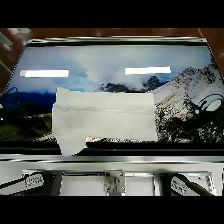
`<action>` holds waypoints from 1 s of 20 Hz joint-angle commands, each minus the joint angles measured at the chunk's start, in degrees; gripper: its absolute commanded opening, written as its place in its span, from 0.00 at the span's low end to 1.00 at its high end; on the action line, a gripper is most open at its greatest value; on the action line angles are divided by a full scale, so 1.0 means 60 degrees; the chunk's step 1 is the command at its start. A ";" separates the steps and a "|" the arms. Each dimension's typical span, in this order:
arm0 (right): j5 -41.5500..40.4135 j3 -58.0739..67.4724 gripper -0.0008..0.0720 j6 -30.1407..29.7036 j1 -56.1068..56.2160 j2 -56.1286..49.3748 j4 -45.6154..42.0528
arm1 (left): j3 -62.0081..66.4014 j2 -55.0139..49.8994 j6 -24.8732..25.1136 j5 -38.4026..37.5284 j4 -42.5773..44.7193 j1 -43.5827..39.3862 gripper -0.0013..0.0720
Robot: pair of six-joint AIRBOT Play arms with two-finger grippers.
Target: Fold the shirts.
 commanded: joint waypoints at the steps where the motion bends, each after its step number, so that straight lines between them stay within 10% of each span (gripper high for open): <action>1: -0.0718 -0.1290 0.94 -0.0415 -0.0433 0.0499 0.0852 | -0.2022 0.0546 0.0845 0.1184 -0.1064 0.0226 0.94; 16: -0.0787 -0.1359 0.93 0.0492 -0.0426 0.0499 0.1166 | -0.3027 -0.0168 0.1577 0.3377 -0.2871 -0.0302 0.90; 17: -0.0787 -0.1359 0.94 0.0634 -0.0426 0.0499 0.1144 | -0.3027 -0.0168 0.1545 0.3450 -0.2878 -0.0444 0.82; 20: -0.0765 -0.1362 0.94 0.0918 -0.0423 0.0499 0.1140 | -0.3024 -0.0160 0.1548 0.3377 -0.2914 -0.0678 0.15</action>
